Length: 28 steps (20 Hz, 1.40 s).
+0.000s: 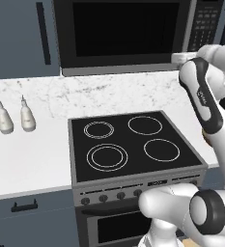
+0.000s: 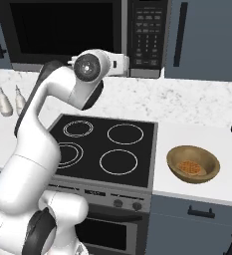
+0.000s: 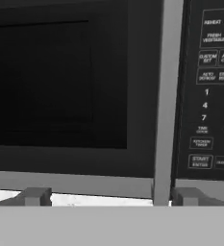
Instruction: Open the microwave, place the bowl with waffle inside the microwave, then close the microwave door and turn it on.
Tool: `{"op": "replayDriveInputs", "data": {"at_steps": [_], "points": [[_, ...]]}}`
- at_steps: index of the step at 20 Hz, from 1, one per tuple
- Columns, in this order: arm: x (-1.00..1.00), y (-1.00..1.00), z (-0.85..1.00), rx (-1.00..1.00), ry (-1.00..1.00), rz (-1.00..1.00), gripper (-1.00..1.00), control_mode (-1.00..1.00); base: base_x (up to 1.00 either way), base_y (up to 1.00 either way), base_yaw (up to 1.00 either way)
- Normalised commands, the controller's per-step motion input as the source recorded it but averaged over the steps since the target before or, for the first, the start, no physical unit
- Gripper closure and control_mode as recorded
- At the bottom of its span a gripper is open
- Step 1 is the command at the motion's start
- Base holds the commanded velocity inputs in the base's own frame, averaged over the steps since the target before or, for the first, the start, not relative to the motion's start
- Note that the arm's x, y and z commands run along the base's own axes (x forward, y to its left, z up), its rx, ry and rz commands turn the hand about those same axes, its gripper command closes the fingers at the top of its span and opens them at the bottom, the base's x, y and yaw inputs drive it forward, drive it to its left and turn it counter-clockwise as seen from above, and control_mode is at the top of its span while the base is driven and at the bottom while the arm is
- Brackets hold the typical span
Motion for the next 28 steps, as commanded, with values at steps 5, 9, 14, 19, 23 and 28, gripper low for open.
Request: {"op": "replayDriveInputs", "data": {"at_steps": [5,9,14,19,23,28], "points": [[0.32,-0.23,0.02,0.00,-0.10,0.00,-1.00,-1.00,0.00,0.00,0.00],[0.00,-0.32,0.07,-0.05,-0.20,0.00,-1.00,-1.00,0.00,0.00,0.00],[0.19,-0.14,0.00,-0.06,-0.14,0.00,-1.00,-1.00,0.00,0.00,0.00],[0.35,0.00,0.00,-0.05,-0.08,0.00,-1.00,-1.00,0.00,0.00,0.00],[0.32,0.00,0.00,-0.06,-0.09,0.00,-1.00,-1.00,0.00,0.00,0.00],[0.29,-0.05,0.00,-0.03,-0.08,0.00,-1.00,-1.00,0.00,0.00,0.00]]}}
